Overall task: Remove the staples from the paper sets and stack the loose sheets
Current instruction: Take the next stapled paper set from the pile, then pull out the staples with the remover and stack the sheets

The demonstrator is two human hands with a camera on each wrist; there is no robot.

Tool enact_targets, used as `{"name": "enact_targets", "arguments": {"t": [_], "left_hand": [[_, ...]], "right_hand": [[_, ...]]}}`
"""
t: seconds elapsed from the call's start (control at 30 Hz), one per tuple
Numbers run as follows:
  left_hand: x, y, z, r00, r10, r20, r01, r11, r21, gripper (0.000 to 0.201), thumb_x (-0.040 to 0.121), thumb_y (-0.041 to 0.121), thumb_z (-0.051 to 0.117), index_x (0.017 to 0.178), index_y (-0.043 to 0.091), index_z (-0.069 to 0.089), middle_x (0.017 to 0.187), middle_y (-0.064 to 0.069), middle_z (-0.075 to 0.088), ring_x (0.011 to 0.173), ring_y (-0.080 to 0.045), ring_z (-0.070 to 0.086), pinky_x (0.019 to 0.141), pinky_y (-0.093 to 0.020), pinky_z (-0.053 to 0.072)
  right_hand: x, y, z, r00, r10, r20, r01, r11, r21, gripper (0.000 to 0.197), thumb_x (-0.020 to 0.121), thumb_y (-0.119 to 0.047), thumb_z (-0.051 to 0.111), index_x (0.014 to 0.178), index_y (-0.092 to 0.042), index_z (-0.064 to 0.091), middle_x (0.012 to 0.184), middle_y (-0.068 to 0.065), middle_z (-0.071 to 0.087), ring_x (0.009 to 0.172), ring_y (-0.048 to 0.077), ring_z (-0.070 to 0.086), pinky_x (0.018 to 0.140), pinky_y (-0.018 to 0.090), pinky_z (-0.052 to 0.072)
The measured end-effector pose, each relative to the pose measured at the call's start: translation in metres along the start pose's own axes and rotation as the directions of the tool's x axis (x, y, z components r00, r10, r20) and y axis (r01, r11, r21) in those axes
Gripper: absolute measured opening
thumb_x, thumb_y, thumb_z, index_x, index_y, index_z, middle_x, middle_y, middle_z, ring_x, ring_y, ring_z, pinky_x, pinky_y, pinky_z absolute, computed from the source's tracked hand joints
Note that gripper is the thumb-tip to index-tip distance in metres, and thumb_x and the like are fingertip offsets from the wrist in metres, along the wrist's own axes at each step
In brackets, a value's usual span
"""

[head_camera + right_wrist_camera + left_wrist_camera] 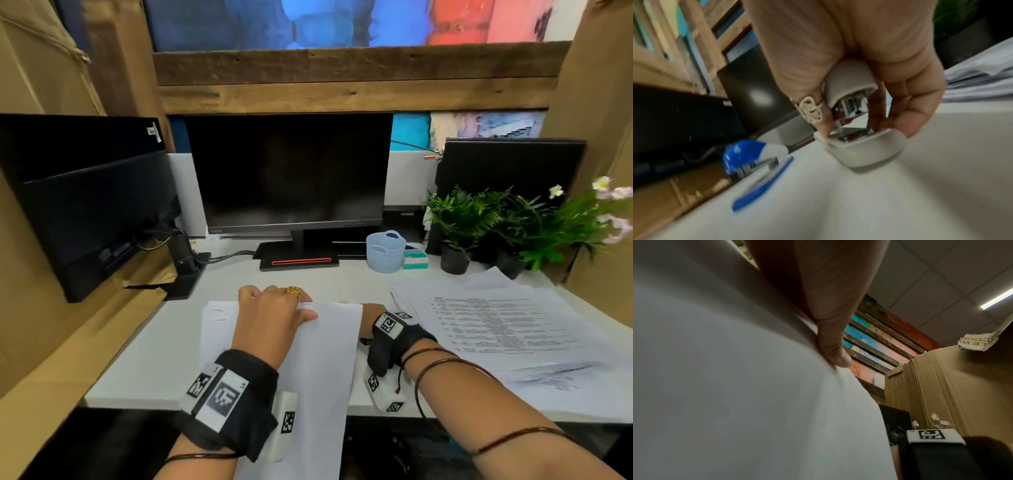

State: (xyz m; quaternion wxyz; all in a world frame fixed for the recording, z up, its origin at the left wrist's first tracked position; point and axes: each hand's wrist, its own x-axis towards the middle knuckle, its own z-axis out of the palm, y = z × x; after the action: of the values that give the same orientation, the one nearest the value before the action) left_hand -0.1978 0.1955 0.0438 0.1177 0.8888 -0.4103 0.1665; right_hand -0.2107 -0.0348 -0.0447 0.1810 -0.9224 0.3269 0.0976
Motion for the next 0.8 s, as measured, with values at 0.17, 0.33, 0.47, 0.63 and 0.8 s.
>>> {"name": "enact_targets", "arguments": {"t": [0.17,0.33,0.47,0.63,0.8], "left_hand": [[-0.003,0.001,0.011,0.997,0.04,-0.069,-0.041,0.999,-0.022,0.034,0.099,0.044,0.032,0.12,0.035,0.057,0.115,0.012,0.062,0.104,-0.009,0.052,0.083,-0.029,0.017],[-0.005,0.007,0.023,0.966,0.068,-0.251,-0.086,0.994,-0.062,0.014,0.088,0.033,0.058,0.089,0.028,0.071,0.071,0.008,0.066,0.066,-0.013,0.058,0.072,-0.03,0.019],[-0.009,0.013,0.021,0.953,0.03,-0.301,-0.049,0.997,-0.054,0.029,0.088,0.055,0.047,0.094,0.035,0.067,0.076,0.012,0.068,0.072,-0.009,0.056,0.072,-0.029,0.012],[-0.011,0.019,0.02,0.941,0.076,-0.329,-0.098,0.994,-0.049,0.015,0.077,0.044,0.069,0.07,0.031,0.071,0.045,0.009,0.053,0.047,-0.008,0.032,0.064,-0.029,0.008],[-0.014,0.025,0.021,0.91,0.102,-0.402,-0.137,0.989,-0.057,0.017,0.078,0.039,0.071,0.065,0.028,0.071,0.043,0.008,0.052,0.044,-0.009,0.031,0.063,-0.03,0.01]], "right_hand": [[-0.038,-0.001,-0.02,0.999,-0.034,-0.035,0.048,0.595,0.802,0.045,0.09,-0.023,0.061,0.128,-0.006,0.044,0.107,0.01,0.058,0.092,0.023,0.057,0.083,0.036,0.05],[-0.078,-0.003,-0.029,0.97,-0.088,-0.229,0.225,-0.057,0.973,0.036,0.096,-0.036,0.047,0.129,-0.019,0.044,0.111,0.006,0.061,0.091,0.018,0.061,0.074,0.034,0.052],[-0.103,-0.003,-0.019,0.953,-0.105,-0.286,0.239,-0.321,0.916,0.042,0.096,-0.024,0.046,0.135,-0.01,0.044,0.119,0.012,0.058,0.11,0.025,0.056,0.094,0.04,0.047],[-0.118,0.004,-0.006,0.943,-0.115,-0.311,0.243,-0.399,0.884,0.049,0.082,-0.018,0.057,0.128,-0.005,0.046,0.108,0.012,0.056,0.11,0.026,0.055,0.09,0.038,0.051],[-0.126,0.002,-0.004,0.964,-0.045,-0.263,0.203,-0.518,0.831,0.023,0.086,-0.008,0.054,0.108,-0.011,0.051,0.092,0.013,0.058,0.098,0.032,0.058,0.088,0.048,0.048]]}}
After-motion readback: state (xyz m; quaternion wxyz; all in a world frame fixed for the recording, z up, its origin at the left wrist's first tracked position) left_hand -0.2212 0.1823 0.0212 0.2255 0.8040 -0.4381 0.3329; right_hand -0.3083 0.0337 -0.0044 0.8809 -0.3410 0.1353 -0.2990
